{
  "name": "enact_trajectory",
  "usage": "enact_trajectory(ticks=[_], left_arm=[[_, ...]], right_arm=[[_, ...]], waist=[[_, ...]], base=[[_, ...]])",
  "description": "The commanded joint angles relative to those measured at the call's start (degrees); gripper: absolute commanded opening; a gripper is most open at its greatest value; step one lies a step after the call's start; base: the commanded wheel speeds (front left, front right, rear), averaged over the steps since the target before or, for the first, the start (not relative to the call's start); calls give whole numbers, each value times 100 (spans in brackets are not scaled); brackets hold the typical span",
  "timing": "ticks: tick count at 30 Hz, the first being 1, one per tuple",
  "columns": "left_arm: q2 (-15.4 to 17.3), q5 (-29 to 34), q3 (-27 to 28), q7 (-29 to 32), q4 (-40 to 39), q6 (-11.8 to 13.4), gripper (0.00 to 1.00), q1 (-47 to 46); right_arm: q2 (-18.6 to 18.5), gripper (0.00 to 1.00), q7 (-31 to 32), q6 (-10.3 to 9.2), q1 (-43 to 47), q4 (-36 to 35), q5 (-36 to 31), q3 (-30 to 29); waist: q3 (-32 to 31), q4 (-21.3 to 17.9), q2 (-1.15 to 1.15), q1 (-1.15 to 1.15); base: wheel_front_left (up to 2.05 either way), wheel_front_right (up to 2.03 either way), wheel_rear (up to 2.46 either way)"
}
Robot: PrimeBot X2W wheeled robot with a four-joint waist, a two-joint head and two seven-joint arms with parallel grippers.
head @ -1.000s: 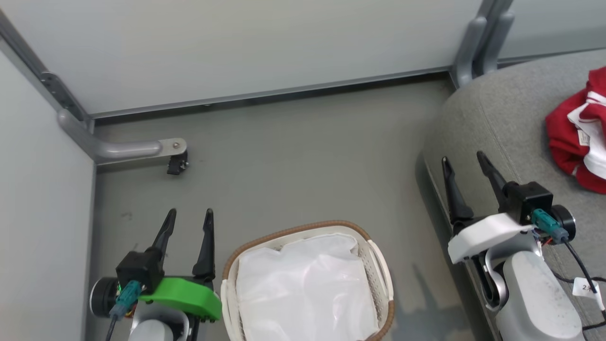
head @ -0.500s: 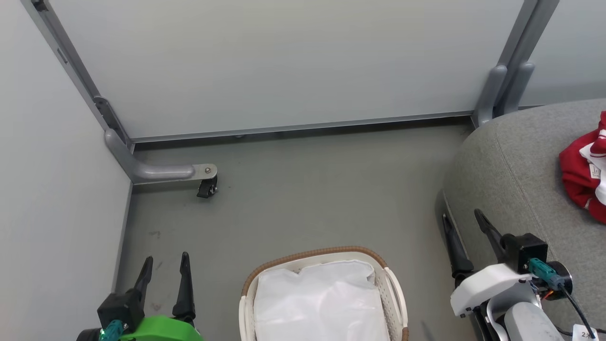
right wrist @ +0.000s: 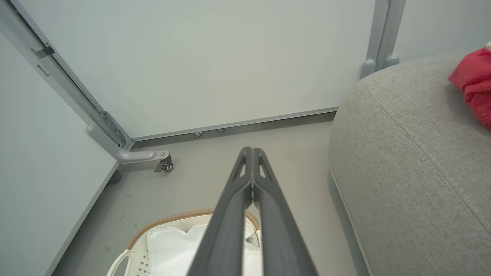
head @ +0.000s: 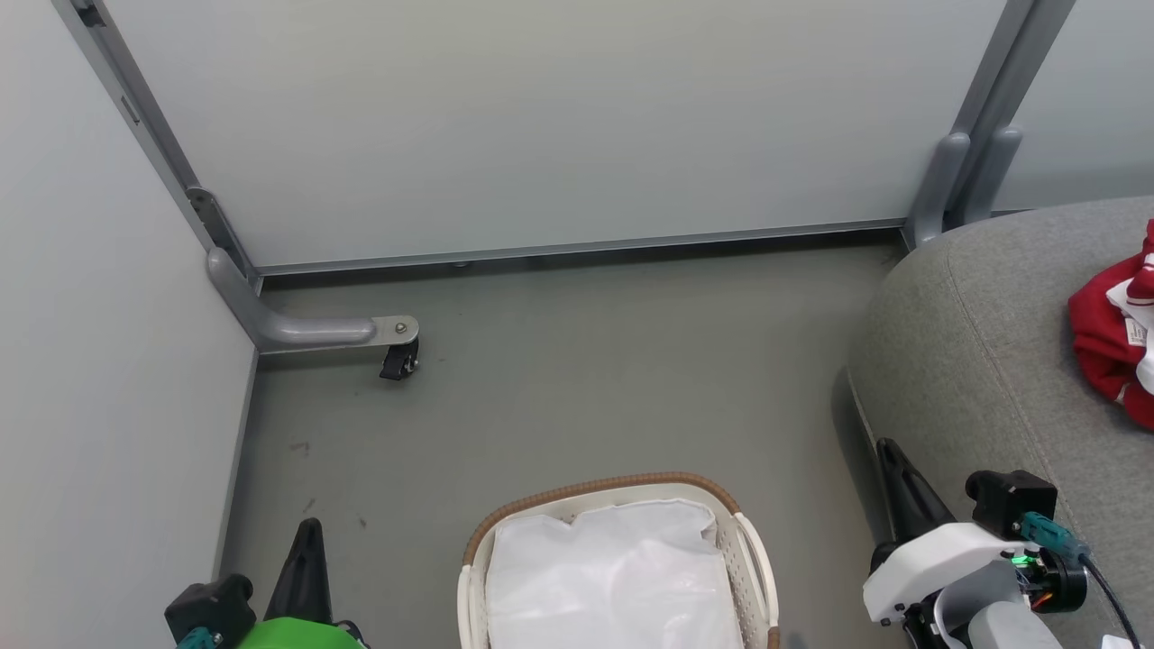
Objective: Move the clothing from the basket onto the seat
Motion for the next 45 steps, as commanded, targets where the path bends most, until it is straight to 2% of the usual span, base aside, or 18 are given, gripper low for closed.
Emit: enact_trajectory(ticks=[1, 20, 45], left_arm=[[14, -258, 51, 49, -112, -10, 0, -115], [18, -1979, 254, 512, -326, -30, 0, -266], [24, -3757, 483, 1009, -524, -52, 0, -441]], right_arm=[[-24, 0, 55, -1, -86, -136, 285, -44], [-35, 0, 492, -2, 1, -418, 2140, -178], [-48, 0, 985, -3, 47, -659, 4048, -358]], waist=[[-1, 0, 0, 0], [-13, -3, 0, 0], [-30, -7, 0, 0]], base=[[0, 0, 0], [0, 0, 0], [0, 0, 0]])
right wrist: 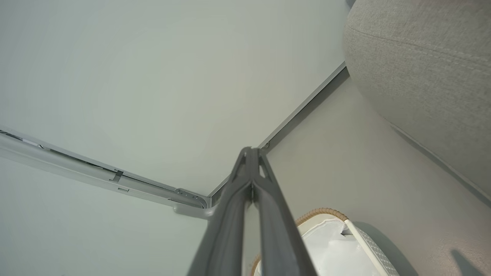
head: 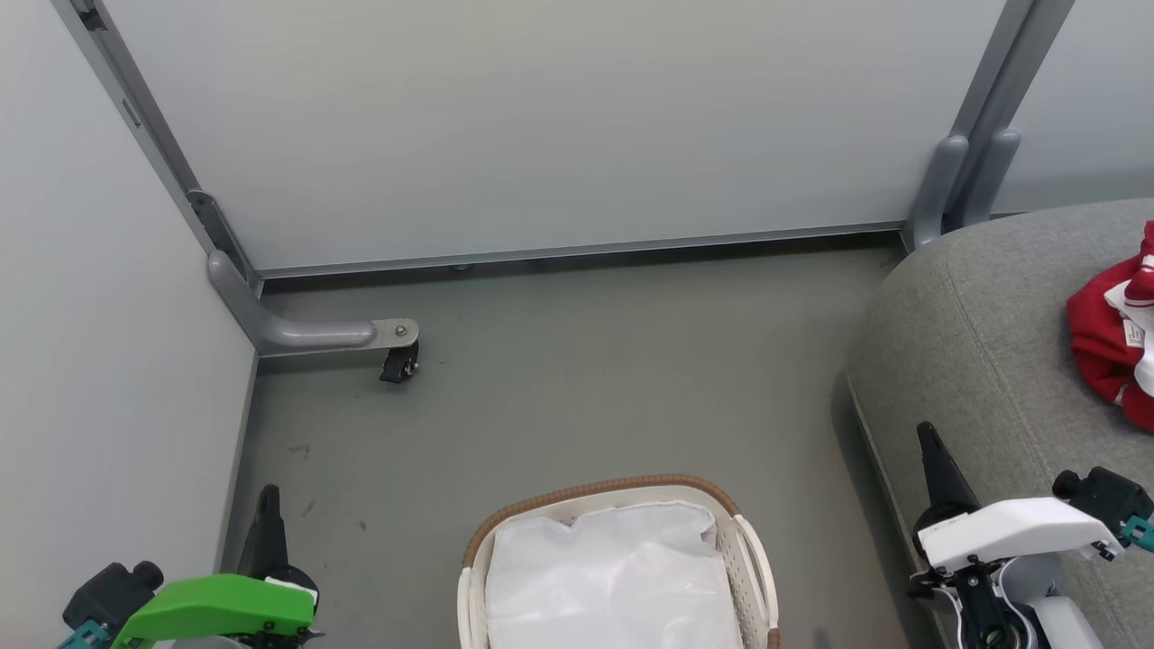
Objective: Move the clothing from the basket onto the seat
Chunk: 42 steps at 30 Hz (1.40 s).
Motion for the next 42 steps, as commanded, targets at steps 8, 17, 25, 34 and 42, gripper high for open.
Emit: enact_trajectory(ticks=[8, 17, 25, 34, 42], left_arm=[[26, -594, 100, 153, -136, -23, 0, -211], [28, -1081, 160, 297, -189, -32, 0, -260], [29, -1498, 216, 410, -239, -39, 0, -304], [31, -1937, 273, 535, -282, -44, 0, -331], [32, -2305, 315, 640, -318, -52, 0, -375]], right_arm=[[-41, 0, 163, -2, -1, -154, 637, -76], [-44, 0, 301, -3, 12, -220, 1169, -126], [-46, 0, 413, -3, 27, -275, 1613, -166], [-49, 0, 535, -3, 44, -333, 2076, -212], [-51, 0, 636, -3, 59, -381, 2472, -251]], waist=[[-6, -1, 0, 0], [-12, -3, 0, 0], [-17, -4, 0, 0], [-23, -5, 0, 0], [-29, -6, 0, 0]], base=[[0, 0, 0], [0, 0, 0], [0, 0, 0], [0, 0, 0], [0, 0, 0]])
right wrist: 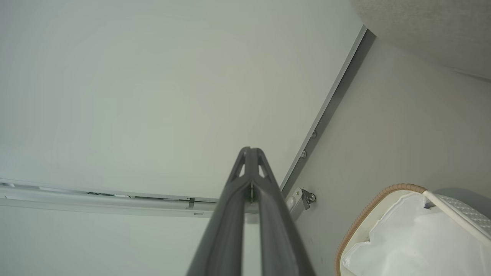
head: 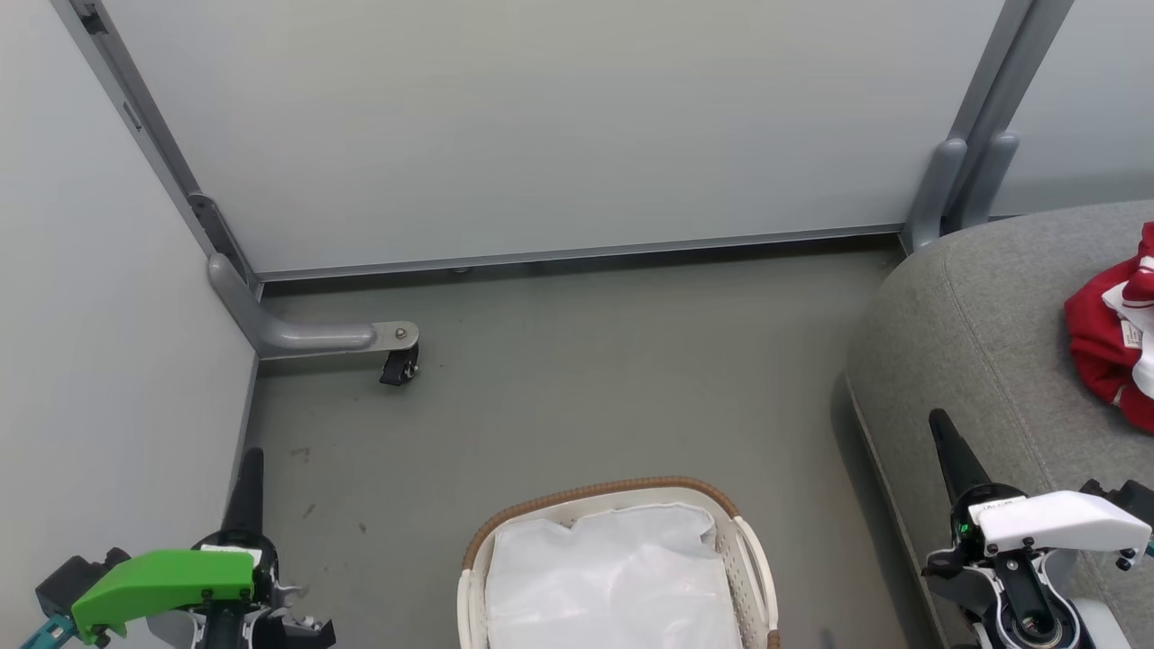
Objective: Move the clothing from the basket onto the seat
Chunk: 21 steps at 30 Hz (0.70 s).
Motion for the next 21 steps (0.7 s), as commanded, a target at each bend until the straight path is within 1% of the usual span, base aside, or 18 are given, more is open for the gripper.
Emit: enact_trajectory(ticks=[1, 21], left_arm=[[30, -135, 29, 46, -46, -38, 0, -140], [34, -940, 137, 265, -135, -44, 0, -203]], right_arm=[[-35, 0, 41, -2, 33, -69, 135, -32], [-40, 0, 256, -3, 62, -171, 996, -110]], waist=[[-1, 0, 0, 0], [-15, -3, 0, 0]], base=[[0, 0, 0], [0, 0, 0]])
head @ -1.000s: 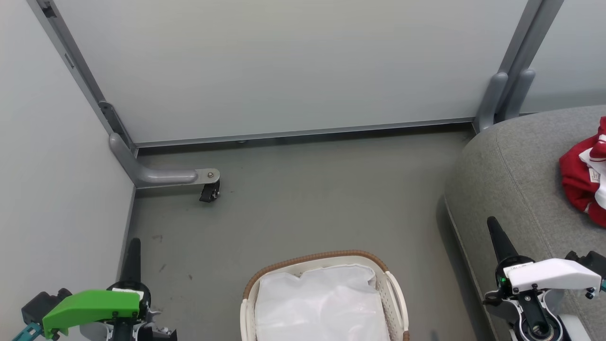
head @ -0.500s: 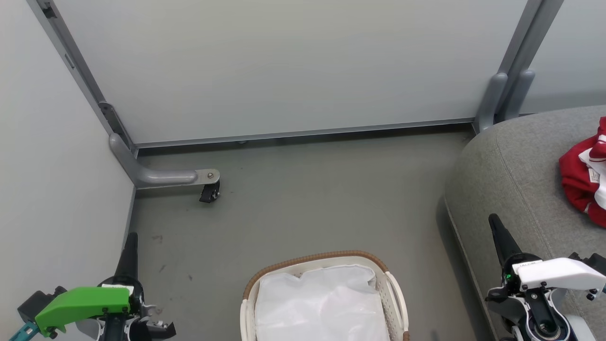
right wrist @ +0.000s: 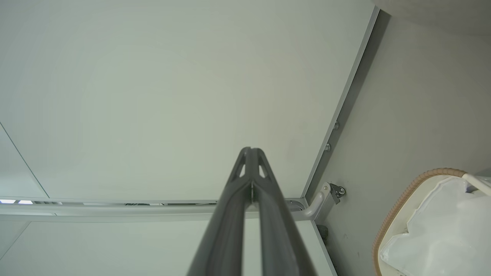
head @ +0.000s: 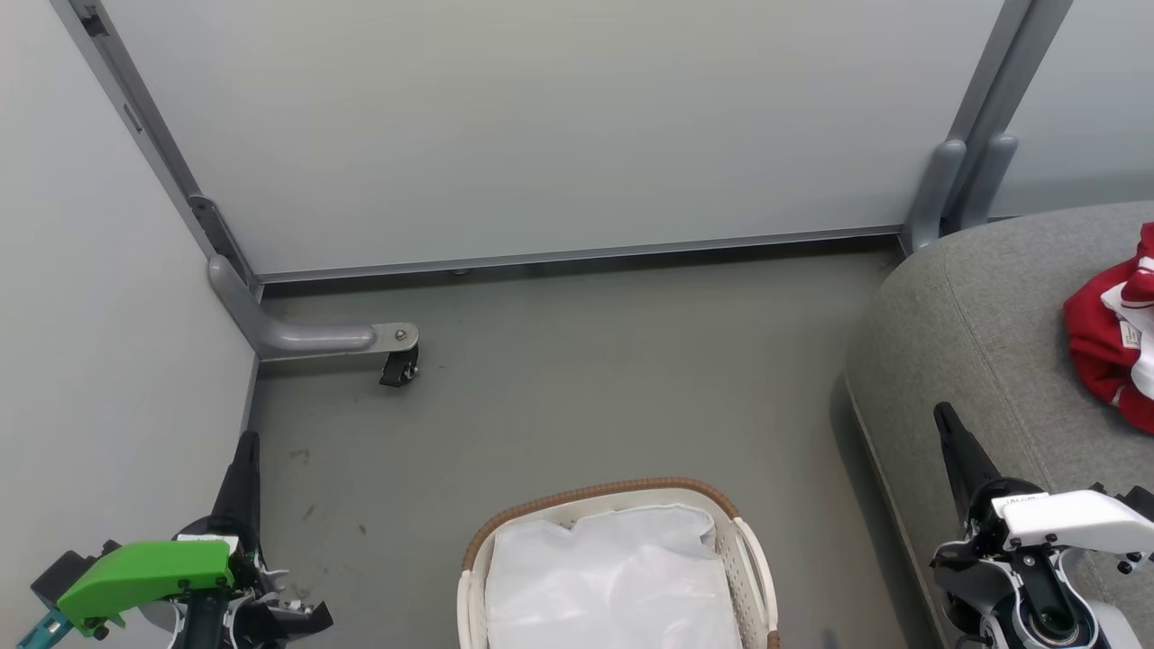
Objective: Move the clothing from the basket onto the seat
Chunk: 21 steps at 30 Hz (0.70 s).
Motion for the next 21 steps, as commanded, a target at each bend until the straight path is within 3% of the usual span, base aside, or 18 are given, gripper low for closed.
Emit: enact_trajectory(ticks=[1, 11, 21], left_arm=[[33, -119, 41, 32, -45, -27, 0, -102], [35, -477, 82, 130, -78, -35, 0, -132], [34, -459, 78, 130, -71, -34, 0, -117]], right_arm=[[-35, 0, 28, -3, 47, -49, 123, -21], [-38, 0, 129, -3, 64, -93, 500, -57], [-37, 0, 126, -3, 64, -90, 487, -54]], waist=[[-1, 0, 0, 0], [-8, -2, 0, 0], [-8, -2, 0, 0]], base=[[0, 0, 0], [0, 0, 0], [0, 0, 0]])
